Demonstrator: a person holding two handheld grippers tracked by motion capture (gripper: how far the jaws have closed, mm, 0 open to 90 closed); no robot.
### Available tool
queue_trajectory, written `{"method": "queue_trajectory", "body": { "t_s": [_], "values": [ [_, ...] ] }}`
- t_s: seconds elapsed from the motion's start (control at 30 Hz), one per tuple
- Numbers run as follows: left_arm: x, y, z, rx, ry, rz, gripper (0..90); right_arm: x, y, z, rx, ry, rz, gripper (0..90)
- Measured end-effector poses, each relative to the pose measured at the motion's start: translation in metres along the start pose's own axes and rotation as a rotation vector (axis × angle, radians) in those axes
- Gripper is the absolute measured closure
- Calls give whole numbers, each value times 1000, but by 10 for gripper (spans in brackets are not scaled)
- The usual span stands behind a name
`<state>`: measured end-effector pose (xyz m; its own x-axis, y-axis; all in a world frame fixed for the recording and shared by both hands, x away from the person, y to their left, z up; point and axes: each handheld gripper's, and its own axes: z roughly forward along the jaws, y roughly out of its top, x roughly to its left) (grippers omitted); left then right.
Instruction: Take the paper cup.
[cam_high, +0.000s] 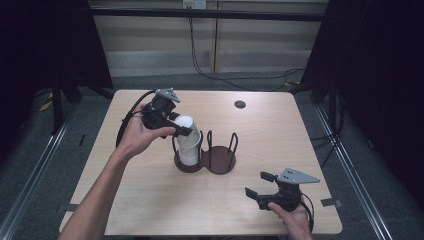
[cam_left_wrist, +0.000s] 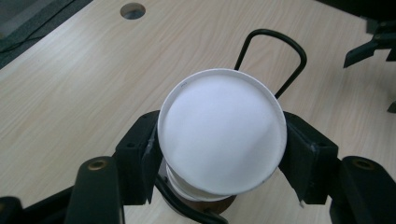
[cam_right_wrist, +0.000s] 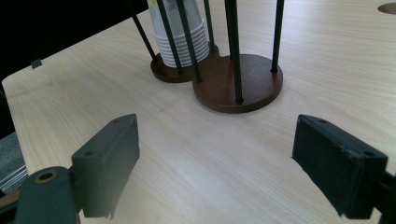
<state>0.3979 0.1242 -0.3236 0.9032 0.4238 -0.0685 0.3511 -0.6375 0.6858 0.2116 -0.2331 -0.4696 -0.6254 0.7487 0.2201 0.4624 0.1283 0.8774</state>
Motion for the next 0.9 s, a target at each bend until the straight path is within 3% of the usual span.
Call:
{"method": "queue_trajectory", "body": {
  "t_s": [0.07,0.13,0.2,0.73,0.8,0.9],
  "values": [
    [1,0,-2,-10,-3,-11,362,0,0,0,0,2,-1,142],
    [0,0,-3,-15,24,-25,363,0,0,0,1,0,2,142],
    [1,0,-5,-30,7,-28,364,0,0,0,1,-1,4,142],
    [-19,1,-26,-122,28,15,365,0,0,1,7,-3,2,142],
    [-23,1,-29,-150,14,17,366,0,0,1,9,-3,1,142],
    [-28,2,-32,-142,4,32,366,0,0,1,9,-3,0,141]
  ]
}}
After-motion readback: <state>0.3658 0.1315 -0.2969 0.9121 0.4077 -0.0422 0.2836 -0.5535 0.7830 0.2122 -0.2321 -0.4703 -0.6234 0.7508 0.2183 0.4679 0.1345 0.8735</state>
